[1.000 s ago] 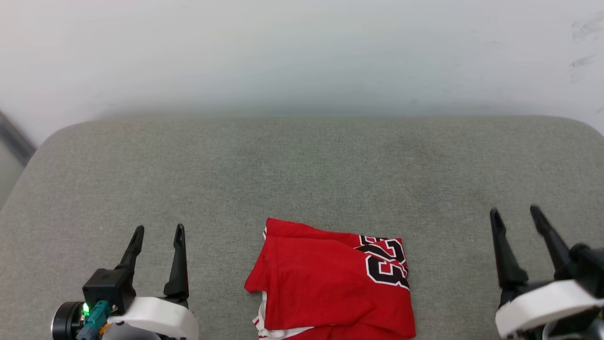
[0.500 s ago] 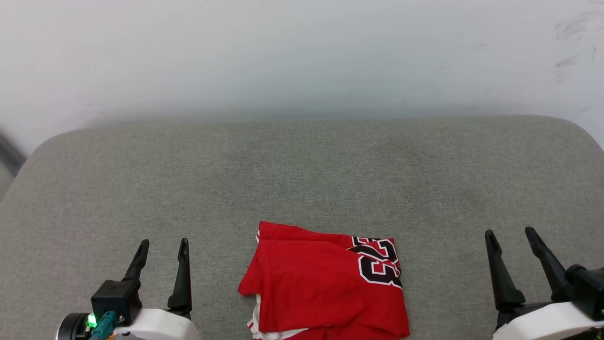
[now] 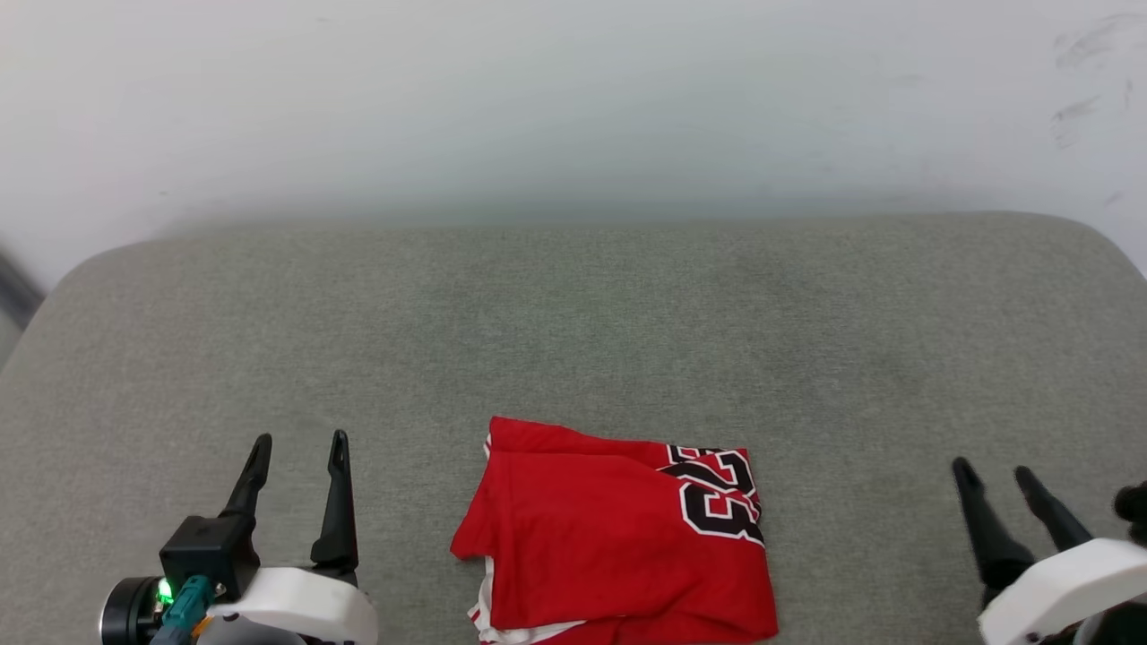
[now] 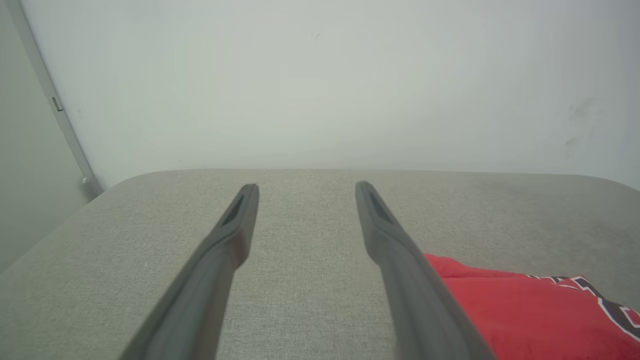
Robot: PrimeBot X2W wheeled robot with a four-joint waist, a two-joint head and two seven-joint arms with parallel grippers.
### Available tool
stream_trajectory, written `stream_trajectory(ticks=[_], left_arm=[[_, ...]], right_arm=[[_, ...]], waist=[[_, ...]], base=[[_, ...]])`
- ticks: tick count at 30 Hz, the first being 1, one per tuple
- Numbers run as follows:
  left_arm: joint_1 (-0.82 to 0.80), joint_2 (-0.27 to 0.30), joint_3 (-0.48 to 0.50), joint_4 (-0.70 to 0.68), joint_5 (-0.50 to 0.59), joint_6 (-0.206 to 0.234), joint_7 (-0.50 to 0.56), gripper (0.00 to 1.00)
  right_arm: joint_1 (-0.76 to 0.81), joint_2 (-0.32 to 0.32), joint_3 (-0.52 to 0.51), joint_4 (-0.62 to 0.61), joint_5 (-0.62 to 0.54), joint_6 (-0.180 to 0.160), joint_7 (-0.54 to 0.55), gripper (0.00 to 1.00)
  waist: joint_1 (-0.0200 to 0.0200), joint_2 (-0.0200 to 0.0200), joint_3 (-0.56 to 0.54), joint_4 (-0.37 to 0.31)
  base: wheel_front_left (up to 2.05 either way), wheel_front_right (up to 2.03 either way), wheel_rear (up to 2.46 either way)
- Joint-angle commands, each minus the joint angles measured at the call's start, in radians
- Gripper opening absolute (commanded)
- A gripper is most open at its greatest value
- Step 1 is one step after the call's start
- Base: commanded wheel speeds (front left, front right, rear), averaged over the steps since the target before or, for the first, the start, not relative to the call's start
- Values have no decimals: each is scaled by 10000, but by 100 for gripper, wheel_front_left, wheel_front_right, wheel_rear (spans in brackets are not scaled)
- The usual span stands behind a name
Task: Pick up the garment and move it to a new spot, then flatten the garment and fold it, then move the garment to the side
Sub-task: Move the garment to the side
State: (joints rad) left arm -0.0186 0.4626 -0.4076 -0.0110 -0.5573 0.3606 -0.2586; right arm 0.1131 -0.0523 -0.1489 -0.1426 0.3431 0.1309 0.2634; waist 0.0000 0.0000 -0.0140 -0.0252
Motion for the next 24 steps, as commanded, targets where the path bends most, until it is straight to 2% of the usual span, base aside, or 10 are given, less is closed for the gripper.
stream_trajectory(ticks=[1, 5, 8, 13, 19, 24], left_arm=[[-143, -52, 71, -51, 74, -20, -51, 100], [-313, -211, 132, -45, 168, -89, -65, 100], [-326, -286, 180, -37, 245, -159, -72, 100], [-524, -471, 243, -52, 390, -339, -80, 100], [-847, -683, 304, -12, 563, -609, -81, 100], [-1022, -759, 361, 109, 668, -779, -74, 100]], right_arm=[[-347, -188, -313, 354, 350, -4, 370, 100], [-910, -699, -1117, 1734, 1460, -2, 1814, 100], [-1208, -799, -1448, 2531, 2314, -2, 2970, 100], [-1672, -385, -1731, 3862, 4032, -2, 4652, 100], [-2388, -2, -1219, 5175, 6261, -2, 5475, 100], [-2847, 43, -291, 6071, 7660, -4, 5395, 100]], waist=[[0, 0, 59, 111], [0, 0, 149, 492], [0, 0, 265, 815], [0, 0, 573, 1297], [0, 0, 1147, 1741], [0, 0, 1425, 1929]], base=[[0, 0, 0], [0, 0, 0], [0, 0, 0], [0, 0, 0], [0, 0, 0], [0, 0, 0]])
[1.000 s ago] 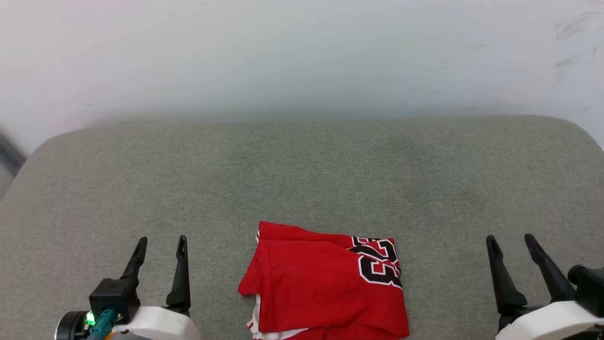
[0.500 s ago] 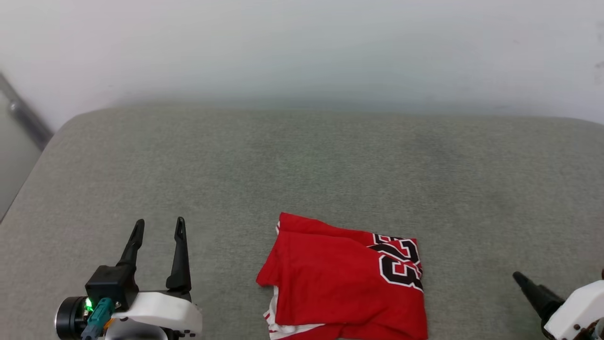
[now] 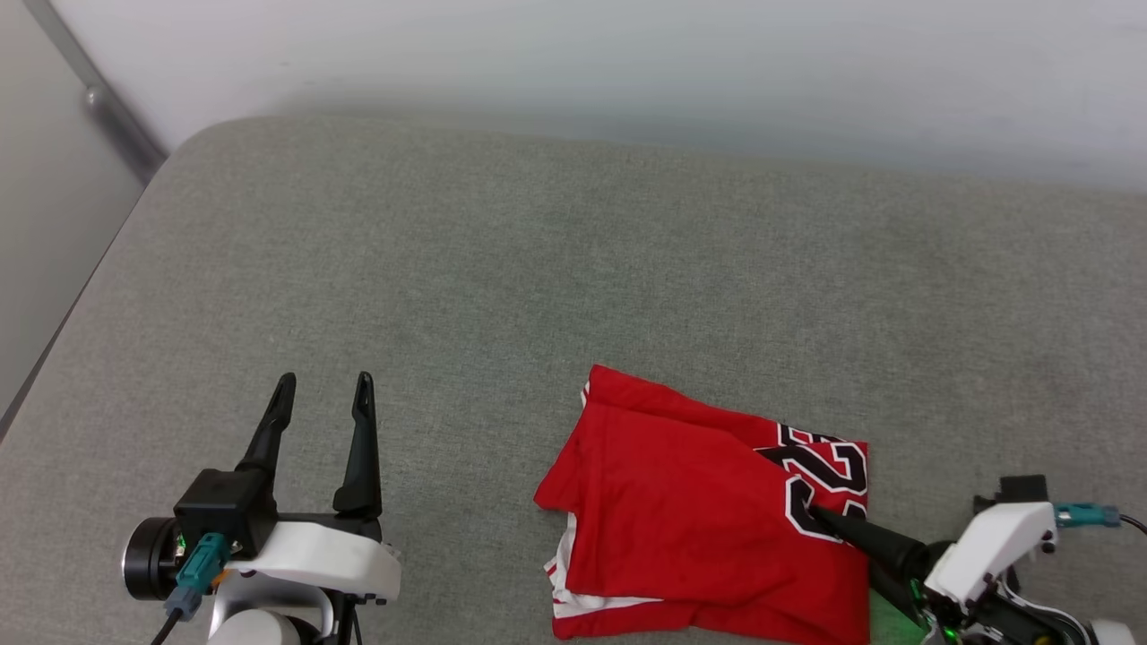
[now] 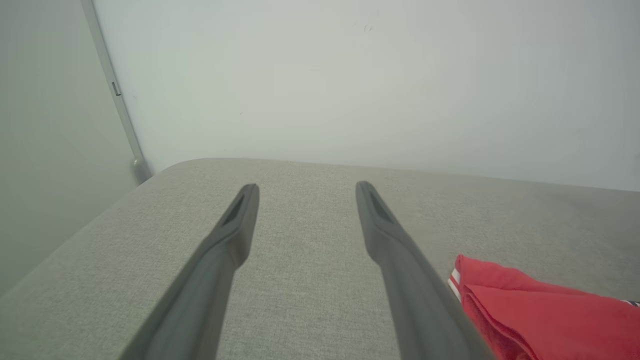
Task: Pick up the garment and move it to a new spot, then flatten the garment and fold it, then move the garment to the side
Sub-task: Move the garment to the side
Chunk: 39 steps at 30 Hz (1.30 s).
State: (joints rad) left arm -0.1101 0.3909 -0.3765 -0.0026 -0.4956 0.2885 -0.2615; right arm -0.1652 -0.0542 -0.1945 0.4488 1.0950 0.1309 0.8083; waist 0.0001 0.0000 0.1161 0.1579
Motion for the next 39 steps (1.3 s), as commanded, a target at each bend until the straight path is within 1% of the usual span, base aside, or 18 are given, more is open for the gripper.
stream_trajectory(ticks=[1, 2, 3, 4, 7, 8, 11, 14, 17, 19, 20, 23, 28, 30, 34, 36, 39], left_arm=[[-140, -49, 64, 51, 76, -55, -45, 100], [-154, -58, 82, 67, 88, -73, -46, 100], [-174, -69, 91, 95, 91, -81, -46, 100], [-188, -77, 98, 120, 94, -92, -46, 100], [-182, -101, 114, 185, 137, -141, -46, 100], [-182, -101, 114, 185, 137, -141, -46, 100], [-94, -130, 152, 224, 159, -155, -46, 100], [51, -158, 155, 225, 172, -146, -46, 100], [212, -168, 201, 149, 190, -122, -45, 100], [303, -158, 251, 72, 218, -91, -45, 100], [349, -144, 290, 33, 215, -94, -45, 100], [484, -148, 326, -99, 259, -80, -45, 100], [452, -132, 356, -369, 329, -123, -36, 100], [309, -101, 367, -475, 375, -138, -36, 100], [-54, 5, 293, -743, 507, -219, 27, 100], [-328, 81, 204, -888, 616, -312, 147, 100], [-907, 203, 81, -1108, 780, -469, 356, 100]], right_arm=[[-151, 64, 394, 310, 408, -4, -97, 100], [-217, 81, 626, 418, 549, -4, -182, 73], [-287, 100, 861, 502, 680, -4, -272, 35], [-331, 103, 1024, 564, 783, -4, -370, 0], [-414, 61, 1454, 524, 683, -4, -701, 0], [-414, 61, 1454, 524, 683, -4, -701, 0], [-428, -305, 1885, 210, 396, -2, -1090, 0], [-407, -755, 2558, -120, -356, -2, -1594, 0], [-410, -1326, 3268, -361, -1502, -4, -2087, 0], [-493, -1668, 3670, -435, -2415, -4, -2380, 0], [-577, -1908, 3881, -455, -3047, -4, -2495, 0], [-748, -2257, 4149, -424, -4426, -4, -2655, 0], [-1275, -2523, 4152, -403, -6162, -5, -2605, 0], [-1551, -2489, 4212, -379, -6640, -5, -2566, 0], [-2302, -2661, 4270, -253, -7630, -5, -2857, 0], [-2704, -2733, 4180, -73, -7948, -5, -3154, 0], [-3327, -2834, 3927, 221, -8331, -5, -3726, 0]], waist=[[-1, 0, 152, 105], [-1, 0, 167, 107], [-1, 0, 174, 109], [-1, 0, 181, 107], [-1, 0, 121, 86], [-1, 0, 121, 86], [-1, 0, -49, -29], [-1, 0, -264, -254], [-1, 0, -440, -618], [-1, 0, -529, -978], [-1, 0, -552, -1183], [-1, 0, -605, -1886], [-1, 0, -345, -3262], [-1, 0, -102, -3814], [-1, 0, 590, -4763], [-1, 0, 1022, -5082], [-1, 0, 1713, -5346]], base=[[0, 0, 0], [0, 0, 0], [0, 0, 0], [0, 0, 0], [0, 0, 0], [0, 0, 0], [0, 0, 0], [0, 0, 0], [0, 0, 0], [0, 0, 0], [0, 0, 0], [0, 0, 0], [0, 0, 0], [0, 0, 0], [0, 0, 0], [0, 0, 0], [0, 0, 0]])
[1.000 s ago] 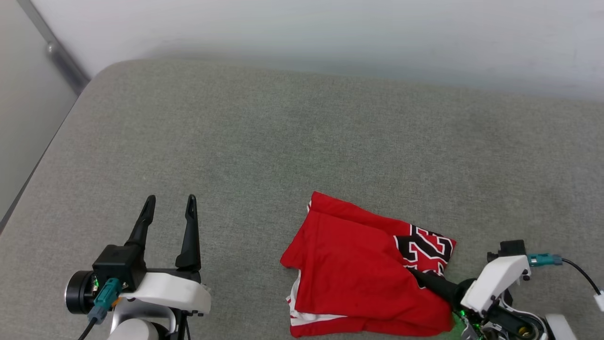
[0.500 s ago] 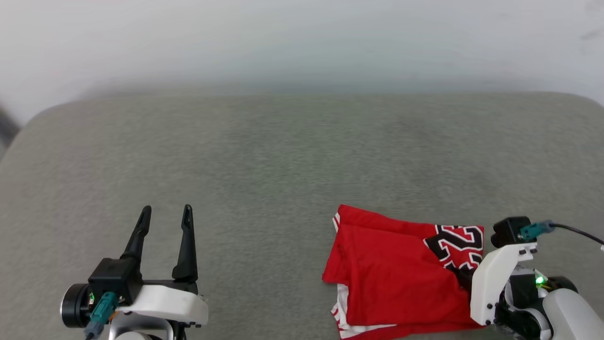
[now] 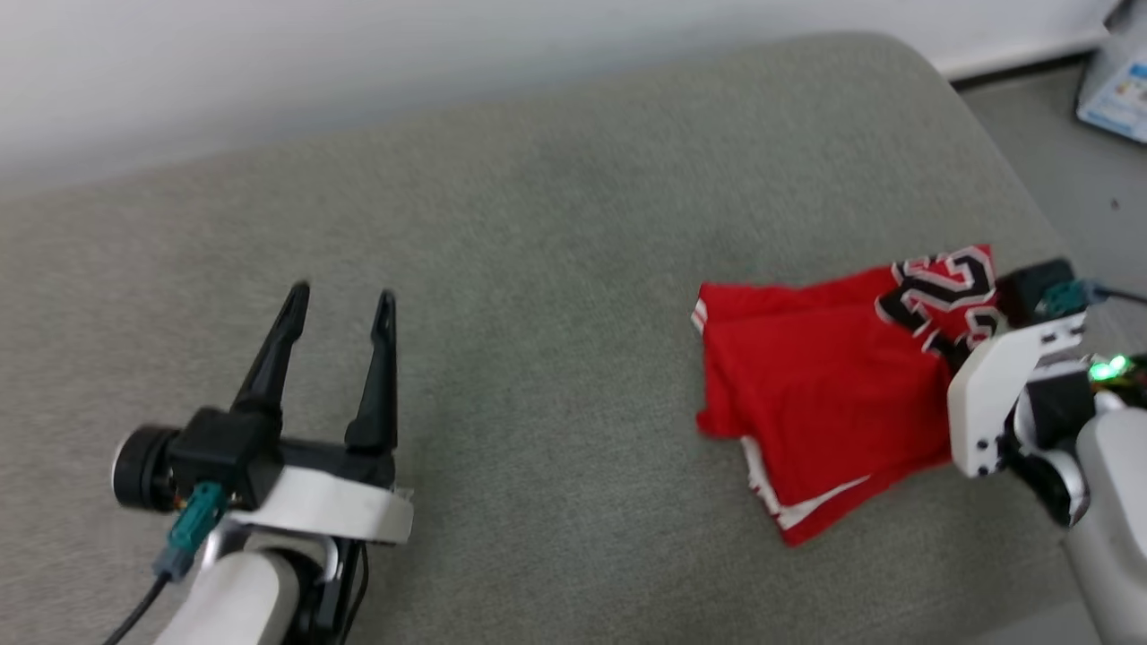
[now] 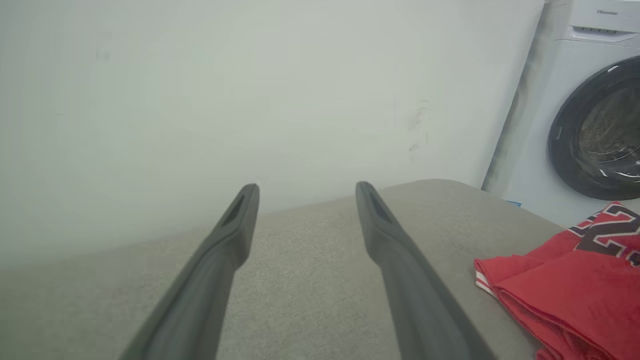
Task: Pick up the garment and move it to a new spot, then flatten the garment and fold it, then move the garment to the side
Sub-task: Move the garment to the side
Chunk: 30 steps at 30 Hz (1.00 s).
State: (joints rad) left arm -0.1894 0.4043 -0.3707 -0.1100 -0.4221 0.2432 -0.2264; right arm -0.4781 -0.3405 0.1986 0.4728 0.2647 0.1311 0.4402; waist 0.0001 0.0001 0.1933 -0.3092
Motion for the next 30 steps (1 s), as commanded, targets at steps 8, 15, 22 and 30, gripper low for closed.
stream_trajectory(ticks=[8, 15, 22, 30], left_arm=[[-1749, 436, -365, -615, 623, -458, 737, 100], [-2745, 588, -608, -1095, 973, -700, 1239, 100], [-3135, 786, -637, -1320, 1120, -754, 1521, 100], [-2641, 656, -682, -928, 898, -648, 1184, 100]], right_arm=[[-1935, -497, -1254, 950, -1344, -12, -1205, 0], [-2977, -877, -3291, 1996, -2716, -10, -2135, 0], [-3487, 23, -4946, 2673, -4164, -10, -3388, 41], [-3235, 805, -7649, 2933, -6024, -11, -4660, 100]], waist=[[-1, -1, 2888, -815], [-1, -1, 4061, -448], [-1, -1, 4587, -275], [-1, -1, 3839, -264]], base=[[0, 0, 0], [0, 0, 0], [0, 0, 0], [0, 0, 0]])
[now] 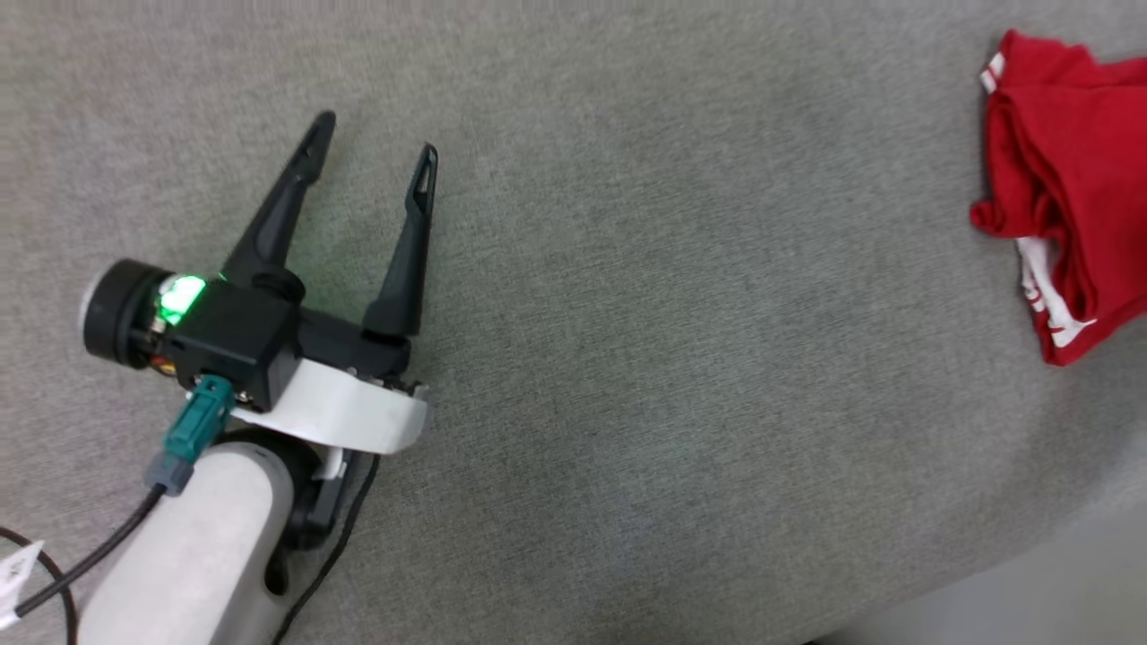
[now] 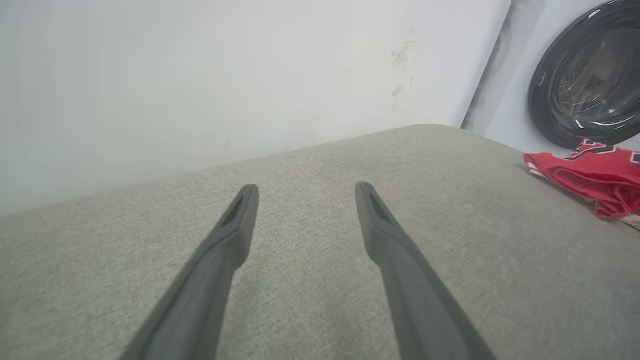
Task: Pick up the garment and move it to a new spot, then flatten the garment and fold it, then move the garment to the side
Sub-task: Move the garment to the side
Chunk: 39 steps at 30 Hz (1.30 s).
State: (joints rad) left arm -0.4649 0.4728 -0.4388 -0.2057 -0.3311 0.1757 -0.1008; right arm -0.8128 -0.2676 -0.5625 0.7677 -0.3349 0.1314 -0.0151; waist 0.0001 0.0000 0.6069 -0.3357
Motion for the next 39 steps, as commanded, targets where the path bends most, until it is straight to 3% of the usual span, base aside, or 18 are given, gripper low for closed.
stream_trajectory(ticks=[1, 7, 16, 22, 27, 39], left_arm=[[200, -84, -9, 132, -80, 50, -171, 100], [1020, -409, 131, 715, -511, 284, -783, 100], [2444, -811, 549, 1314, -1141, 793, -1321, 100], [3136, -1084, 959, 1587, -1487, 1041, -1512, 100], [3502, -1158, 1305, 1776, -1553, 1143, -1587, 100], [4591, -972, 1483, 2377, -1403, 969, -1647, 100]], right_arm=[[180, 140, -175, 4, 25, -14, -278, 100], [935, 404, 17, 39, 595, -14, -1337, 100], [3123, 1308, 1712, -1278, 1951, -14, -2029, 100], [4707, 1969, 3223, -2799, 2808, -14, -1737, 100], [5708, 2150, 4386, -4404, 3478, -11, -1348, 100], [7928, 2181, 5189, -8040, 4244, -11, -152, 100]], waist=[[-1, 0, -480, 9], [-1, 0, -1786, 78], [-1, 0, -3492, 693], [-1, 0, -4232, 1393], [-1, 0, -4652, 2057], [-1, 0, -5956, 2947]], base=[[0, 0, 0], [0, 0, 0], [0, 0, 0], [0, 0, 0], [0, 0, 0], [0, 0, 0]])
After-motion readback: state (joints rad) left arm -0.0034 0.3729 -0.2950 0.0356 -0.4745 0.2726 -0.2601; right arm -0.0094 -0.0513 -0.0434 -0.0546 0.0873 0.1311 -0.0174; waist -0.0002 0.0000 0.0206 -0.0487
